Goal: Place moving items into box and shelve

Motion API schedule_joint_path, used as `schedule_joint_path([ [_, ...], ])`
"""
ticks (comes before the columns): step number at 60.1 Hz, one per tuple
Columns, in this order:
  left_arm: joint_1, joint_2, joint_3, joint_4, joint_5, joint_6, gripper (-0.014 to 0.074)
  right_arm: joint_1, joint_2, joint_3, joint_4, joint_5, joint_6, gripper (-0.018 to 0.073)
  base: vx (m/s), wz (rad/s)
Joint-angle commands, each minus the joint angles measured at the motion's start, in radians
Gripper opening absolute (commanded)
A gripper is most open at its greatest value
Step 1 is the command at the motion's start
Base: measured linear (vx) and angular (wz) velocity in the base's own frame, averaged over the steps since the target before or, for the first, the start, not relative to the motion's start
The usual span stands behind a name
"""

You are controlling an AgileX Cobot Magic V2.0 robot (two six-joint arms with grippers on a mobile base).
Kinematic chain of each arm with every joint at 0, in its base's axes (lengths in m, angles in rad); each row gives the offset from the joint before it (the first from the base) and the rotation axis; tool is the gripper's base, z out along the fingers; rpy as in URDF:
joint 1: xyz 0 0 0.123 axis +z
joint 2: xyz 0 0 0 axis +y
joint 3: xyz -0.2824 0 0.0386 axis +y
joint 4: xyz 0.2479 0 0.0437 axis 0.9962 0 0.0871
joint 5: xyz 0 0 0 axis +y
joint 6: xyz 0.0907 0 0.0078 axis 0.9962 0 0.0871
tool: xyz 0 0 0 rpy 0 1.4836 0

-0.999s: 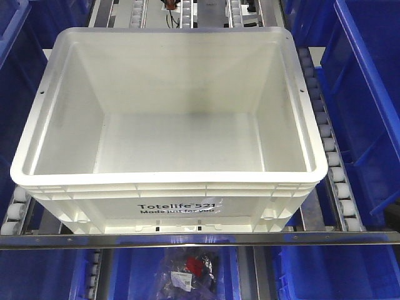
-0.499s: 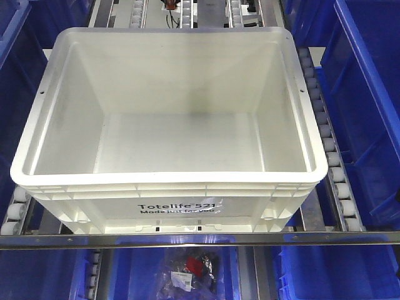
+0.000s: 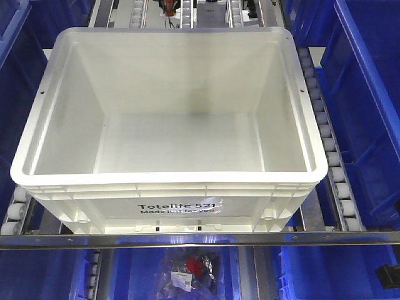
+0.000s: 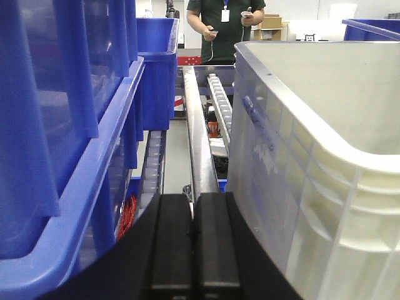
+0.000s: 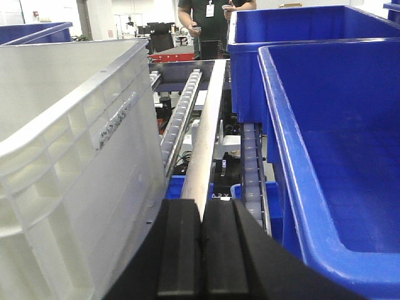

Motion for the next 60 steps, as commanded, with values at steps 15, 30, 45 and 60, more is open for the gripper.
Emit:
schedule_joint_path([
  [15, 0.002, -0.014, 0.027, 0.0, -0.087, -0.009, -0.0022, -0.007, -0.013, 0.022, -0.01, -0.098, -0.008, -0.0015, 0.0, 0.0],
  [30, 0.002, -0.014, 0.027, 0.0, -0.087, -0.009, -0.0022, -0.095, -0.013, 0.022, -0.081, -0.152, 0.111, -0.0015, 0.0, 0.0],
  [45, 0.002, -0.014, 0.027, 0.0, -0.087, -0.009, -0.0022, -0.095, -0.013, 0.022, -0.103, -0.172, 0.093, -0.0015, 0.0, 0.0],
  [60, 0.002, -0.014, 0.027, 0.0, -0.087, -0.009, -0.0022, -0.072, -0.013, 0.022, -0.137, -0.202, 0.084, -0.0015, 0.0, 0.0],
])
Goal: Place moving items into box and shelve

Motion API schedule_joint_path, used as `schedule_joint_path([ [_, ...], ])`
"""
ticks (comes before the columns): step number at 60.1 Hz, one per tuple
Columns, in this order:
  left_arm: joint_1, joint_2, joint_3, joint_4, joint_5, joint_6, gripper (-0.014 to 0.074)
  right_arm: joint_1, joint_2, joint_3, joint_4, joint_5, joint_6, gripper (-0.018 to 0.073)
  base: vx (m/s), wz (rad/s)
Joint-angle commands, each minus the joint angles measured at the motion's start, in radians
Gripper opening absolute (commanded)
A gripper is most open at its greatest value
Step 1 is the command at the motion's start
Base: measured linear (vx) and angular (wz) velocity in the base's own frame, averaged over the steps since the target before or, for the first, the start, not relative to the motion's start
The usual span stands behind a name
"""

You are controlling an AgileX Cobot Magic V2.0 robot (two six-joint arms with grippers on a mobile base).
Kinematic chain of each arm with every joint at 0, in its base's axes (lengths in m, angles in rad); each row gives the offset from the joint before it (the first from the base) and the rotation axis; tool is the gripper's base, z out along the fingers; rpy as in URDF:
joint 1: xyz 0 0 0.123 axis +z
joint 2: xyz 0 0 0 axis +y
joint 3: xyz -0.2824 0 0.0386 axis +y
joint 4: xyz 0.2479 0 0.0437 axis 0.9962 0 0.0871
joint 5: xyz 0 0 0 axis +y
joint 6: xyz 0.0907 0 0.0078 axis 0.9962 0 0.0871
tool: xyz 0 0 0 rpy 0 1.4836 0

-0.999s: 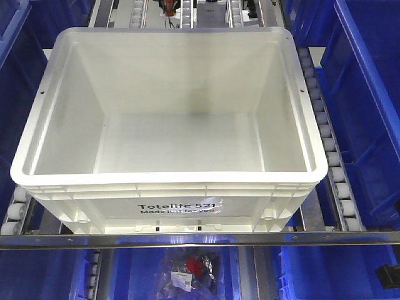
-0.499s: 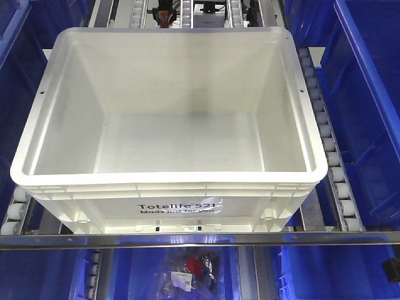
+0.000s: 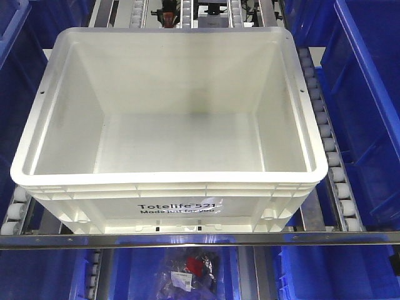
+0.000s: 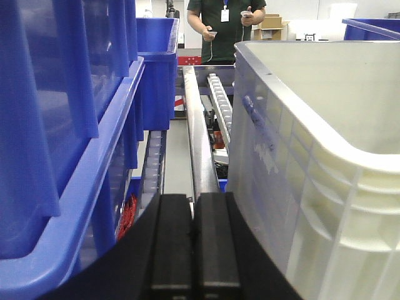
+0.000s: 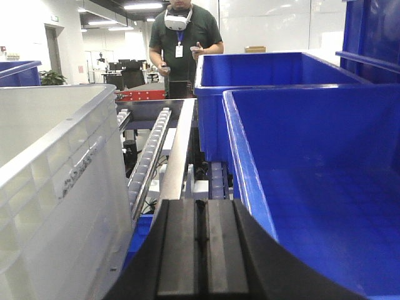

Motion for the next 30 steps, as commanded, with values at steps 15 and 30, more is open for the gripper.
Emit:
schedule_joint_path([
  [15, 0.002, -0.014, 0.027, -0.002, -0.087, -0.009, -0.0022, 0.019, -0.013, 0.022, -0.012, -0.105, -0.021, -0.0015, 0.0, 0.0],
  [30, 0.002, -0.014, 0.027, -0.002, -0.087, -0.009, -0.0022, 0.019, -0.013, 0.022, -0.012, -0.105, -0.021, -0.0015, 0.0, 0.0],
])
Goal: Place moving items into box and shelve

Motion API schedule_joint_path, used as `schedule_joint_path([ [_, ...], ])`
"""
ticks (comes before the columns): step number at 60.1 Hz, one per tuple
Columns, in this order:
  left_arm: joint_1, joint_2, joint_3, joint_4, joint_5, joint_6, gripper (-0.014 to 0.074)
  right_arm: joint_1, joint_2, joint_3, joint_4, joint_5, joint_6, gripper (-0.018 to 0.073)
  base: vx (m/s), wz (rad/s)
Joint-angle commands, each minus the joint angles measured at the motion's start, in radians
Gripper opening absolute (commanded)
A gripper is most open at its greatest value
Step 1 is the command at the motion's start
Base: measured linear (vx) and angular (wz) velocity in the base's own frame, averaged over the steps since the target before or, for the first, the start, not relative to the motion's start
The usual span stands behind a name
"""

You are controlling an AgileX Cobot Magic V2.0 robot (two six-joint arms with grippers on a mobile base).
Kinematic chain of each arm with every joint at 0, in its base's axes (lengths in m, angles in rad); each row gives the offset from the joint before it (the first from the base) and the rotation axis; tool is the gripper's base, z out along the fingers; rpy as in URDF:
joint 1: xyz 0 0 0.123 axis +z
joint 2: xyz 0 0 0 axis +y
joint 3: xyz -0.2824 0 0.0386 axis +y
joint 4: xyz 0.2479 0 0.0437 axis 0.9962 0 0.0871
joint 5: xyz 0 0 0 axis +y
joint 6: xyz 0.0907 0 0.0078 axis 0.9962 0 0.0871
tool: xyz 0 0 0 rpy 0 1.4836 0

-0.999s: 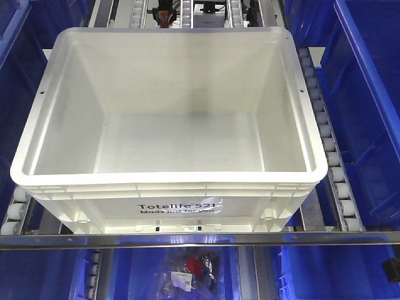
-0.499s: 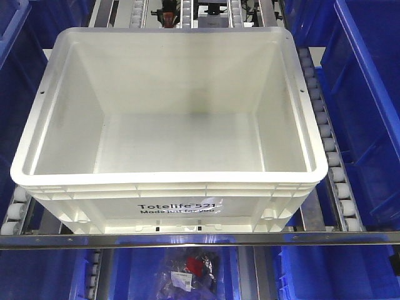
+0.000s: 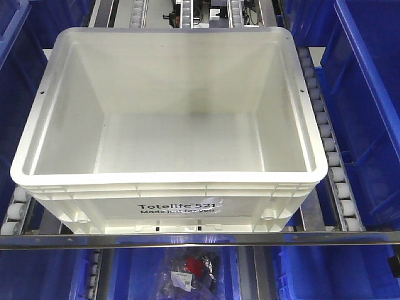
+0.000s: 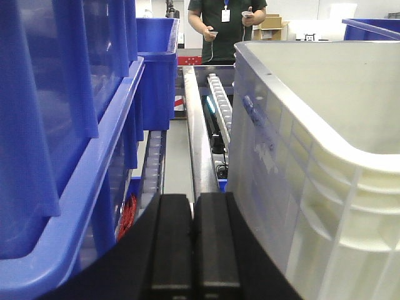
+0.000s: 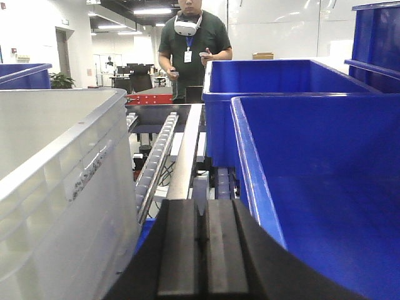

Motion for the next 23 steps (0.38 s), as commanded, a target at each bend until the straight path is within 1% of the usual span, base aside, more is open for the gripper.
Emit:
schedule_joint_path([
  [1, 0.002, -0.014, 0.027, -0.002, -0.087, -0.009, -0.0022, 0.0, -0.013, 0.022, -0.008, -0.091, -0.011, -0.0015, 0.0, 0.0],
  [23, 0.002, -0.014, 0.027, -0.002, -0.087, -0.009, -0.0022, 0.0, -0.013, 0.022, -0.008, -0.091, -0.011, -0.0015, 0.0, 0.0],
])
